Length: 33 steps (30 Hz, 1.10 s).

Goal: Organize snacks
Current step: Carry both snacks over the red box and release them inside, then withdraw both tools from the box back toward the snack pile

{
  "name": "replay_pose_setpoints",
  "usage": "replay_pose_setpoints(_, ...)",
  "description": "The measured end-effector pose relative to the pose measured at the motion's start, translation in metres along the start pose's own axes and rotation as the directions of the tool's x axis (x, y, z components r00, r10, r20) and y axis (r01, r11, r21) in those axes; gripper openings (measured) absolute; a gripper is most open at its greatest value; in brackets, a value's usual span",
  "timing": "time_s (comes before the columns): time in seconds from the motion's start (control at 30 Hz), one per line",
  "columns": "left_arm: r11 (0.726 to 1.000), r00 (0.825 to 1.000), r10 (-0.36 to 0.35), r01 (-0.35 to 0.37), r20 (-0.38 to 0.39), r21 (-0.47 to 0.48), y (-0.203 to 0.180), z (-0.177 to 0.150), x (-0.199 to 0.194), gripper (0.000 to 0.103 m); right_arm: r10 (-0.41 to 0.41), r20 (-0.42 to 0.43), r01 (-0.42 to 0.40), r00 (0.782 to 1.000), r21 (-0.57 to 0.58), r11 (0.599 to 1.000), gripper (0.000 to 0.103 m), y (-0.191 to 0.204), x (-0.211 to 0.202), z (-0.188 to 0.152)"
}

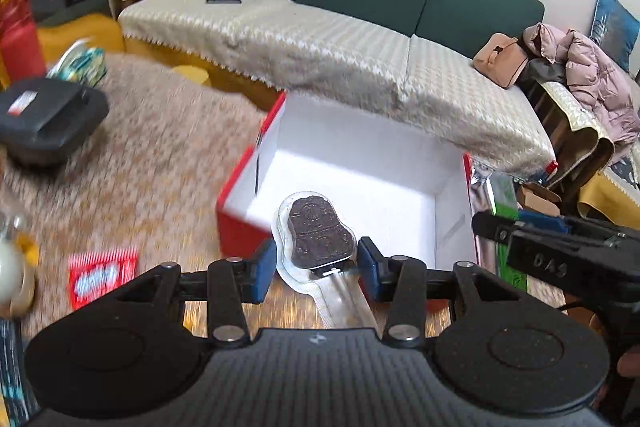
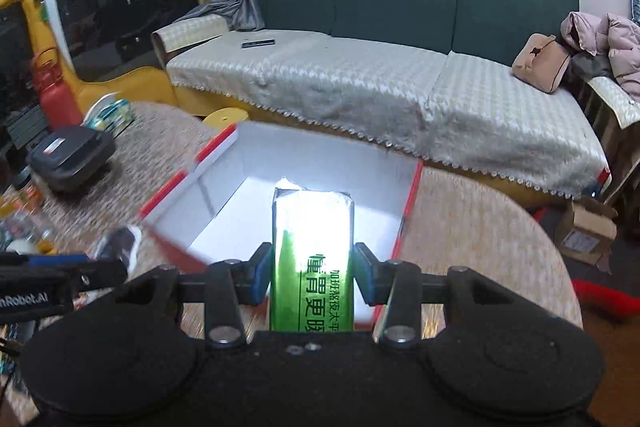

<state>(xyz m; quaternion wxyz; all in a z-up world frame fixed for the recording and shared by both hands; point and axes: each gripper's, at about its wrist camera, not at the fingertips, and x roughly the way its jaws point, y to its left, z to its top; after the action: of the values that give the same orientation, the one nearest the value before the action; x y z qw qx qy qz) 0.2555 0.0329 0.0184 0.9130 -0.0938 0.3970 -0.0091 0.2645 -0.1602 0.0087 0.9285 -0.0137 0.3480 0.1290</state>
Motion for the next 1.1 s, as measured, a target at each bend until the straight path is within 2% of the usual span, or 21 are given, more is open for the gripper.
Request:
replay_pose_setpoints(0.17, 0.999, 1.0, 0.013, -0.014, 0.011, 0.049, -0.012, 0.036, 0.04, 0.043, -0.022, -0.016, 0.023, 1.0, 0.026, 0.999, 0.042, -0.012, 0.039, 0.023)
replay_pose_setpoints(0.33, 0.995, 0.999, 0.036, -0.035, -0.011, 0.097, -0.02, 0.047, 0.081, 0.043, -0.023, -0.056, 0.024, 0.998, 0.013, 1.0, 0.042, -0.014, 0.078, 0.031)
replay_pose_setpoints(0.47, 0.992, 0.997, 0.064, -0.059, -0.044, 0.113, -0.019, 0.046, 0.11, 0.043, -0.015, -0.095, 0.015, 0.995, -0.005, 1.0, 0.042, -0.013, 0.103, 0.026)
replay_pose_setpoints(0.73, 0.973, 0.983, 0.135, -0.107, -0.126, 0.205, -0.023, 0.028, 0.152, 0.043, -0.011, -0.17, -0.005, 0.985, -0.094, 0.996, 0.042, 0.001, 0.136, 0.005)
replay_pose_setpoints(0.97, 0.969, 0.972, 0.152, -0.112, -0.177, 0.219, -0.02, 0.019, 0.164, 0.042, -0.006, -0.209, -0.015, 0.978, -0.101, 0.995, 0.042, 0.0, 0.148, 0.002)
replay_pose_setpoints(1.1, 0.974, 0.975, 0.137, -0.101, -0.173, 0.204, -0.019, 0.018, 0.161, 0.042, 0.008, -0.203, -0.025, 0.979, -0.083, 0.996, 0.042, -0.006, 0.143, 0.002)
